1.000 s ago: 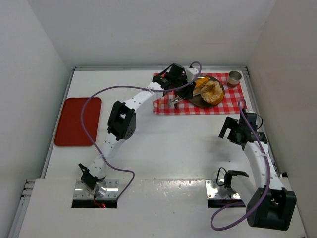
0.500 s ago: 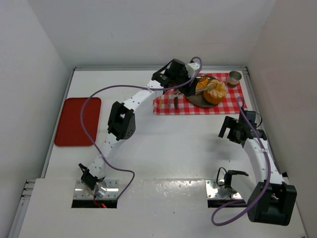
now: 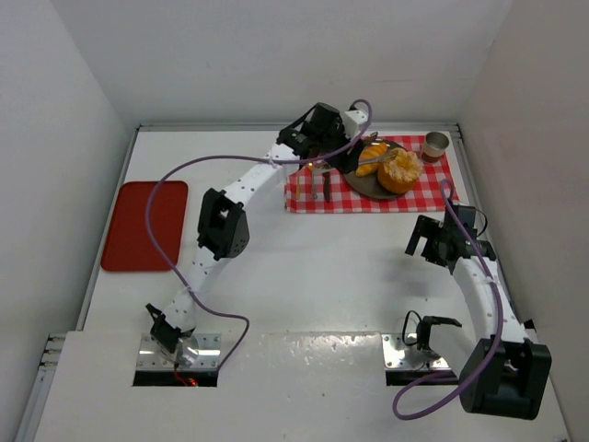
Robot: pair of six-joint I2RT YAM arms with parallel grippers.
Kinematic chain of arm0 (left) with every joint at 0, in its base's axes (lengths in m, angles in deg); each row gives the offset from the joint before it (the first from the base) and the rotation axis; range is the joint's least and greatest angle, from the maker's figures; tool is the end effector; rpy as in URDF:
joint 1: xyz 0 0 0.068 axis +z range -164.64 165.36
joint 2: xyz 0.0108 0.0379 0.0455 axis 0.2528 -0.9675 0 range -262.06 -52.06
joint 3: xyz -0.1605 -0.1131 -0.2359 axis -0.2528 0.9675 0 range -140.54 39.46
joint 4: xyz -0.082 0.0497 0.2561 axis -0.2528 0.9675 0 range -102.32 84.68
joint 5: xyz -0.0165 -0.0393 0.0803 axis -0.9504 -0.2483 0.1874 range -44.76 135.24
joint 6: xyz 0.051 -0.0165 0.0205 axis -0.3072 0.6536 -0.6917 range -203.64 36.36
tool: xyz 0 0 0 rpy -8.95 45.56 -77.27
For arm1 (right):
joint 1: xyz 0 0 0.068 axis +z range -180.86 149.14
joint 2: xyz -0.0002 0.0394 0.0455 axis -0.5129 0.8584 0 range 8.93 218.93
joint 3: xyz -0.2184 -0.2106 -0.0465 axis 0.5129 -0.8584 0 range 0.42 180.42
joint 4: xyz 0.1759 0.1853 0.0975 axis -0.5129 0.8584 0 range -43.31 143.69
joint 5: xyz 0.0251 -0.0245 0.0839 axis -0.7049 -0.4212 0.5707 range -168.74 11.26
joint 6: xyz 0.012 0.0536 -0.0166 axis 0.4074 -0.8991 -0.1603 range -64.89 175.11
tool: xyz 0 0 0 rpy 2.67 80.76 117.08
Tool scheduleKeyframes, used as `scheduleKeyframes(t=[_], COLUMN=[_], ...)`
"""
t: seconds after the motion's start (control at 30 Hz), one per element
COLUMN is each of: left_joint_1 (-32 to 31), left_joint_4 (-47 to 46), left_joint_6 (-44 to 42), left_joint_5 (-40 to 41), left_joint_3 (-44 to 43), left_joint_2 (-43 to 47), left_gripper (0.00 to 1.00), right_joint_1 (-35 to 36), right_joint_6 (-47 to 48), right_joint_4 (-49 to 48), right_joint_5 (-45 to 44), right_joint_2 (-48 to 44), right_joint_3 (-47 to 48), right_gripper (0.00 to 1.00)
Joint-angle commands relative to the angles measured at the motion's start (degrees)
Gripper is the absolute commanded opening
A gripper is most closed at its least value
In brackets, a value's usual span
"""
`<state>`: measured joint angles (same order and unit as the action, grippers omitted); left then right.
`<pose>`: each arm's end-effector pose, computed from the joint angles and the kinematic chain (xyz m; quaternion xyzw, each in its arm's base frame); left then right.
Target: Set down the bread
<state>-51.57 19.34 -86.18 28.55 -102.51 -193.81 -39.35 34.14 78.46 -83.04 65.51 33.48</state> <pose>0.4797 -0.3750 0.3007 0.3582 0.7884 -0.2639 0.4248 0.1783 -0.0296 0.2211 0.2534 0.9196 -0.0032 0.3002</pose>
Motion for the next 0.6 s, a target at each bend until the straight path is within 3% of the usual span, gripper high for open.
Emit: scheduleKeyframes(t=[0.0,0.1,0.43,0.57], left_joint_1=[4.04,8.43,40.41,42.64], left_joint_4=[2.61,5.77,6.40,5.79], left_joint_6=[-0.44,0.17,3.51,2.90], left_joint_5=[0.78,0.78,1.93,-1.33], left_joint_3=[-3.31,0.89,35.60,48.00], left_joint_2=[8.24,13.42,36.98,39.79], left_gripper=[0.68,0.68,0.62,0.61], right_joint_1=[-0.12,-0.03,0.23,1.45], right_joint_6=[-0.91,-1.44,-6.01,-8.03], right_joint_4=[-2.59,-4.52,-14.45,-16.12], right_joint_5=[1.04,1.92,6.66,7.28], right_joint_2=[-1.12,-0.77,2.48,5.03], right_joint_3=[2.01,1.83,-0.27,-0.80], right_gripper=[1.00,1.00,0.97,0.97])
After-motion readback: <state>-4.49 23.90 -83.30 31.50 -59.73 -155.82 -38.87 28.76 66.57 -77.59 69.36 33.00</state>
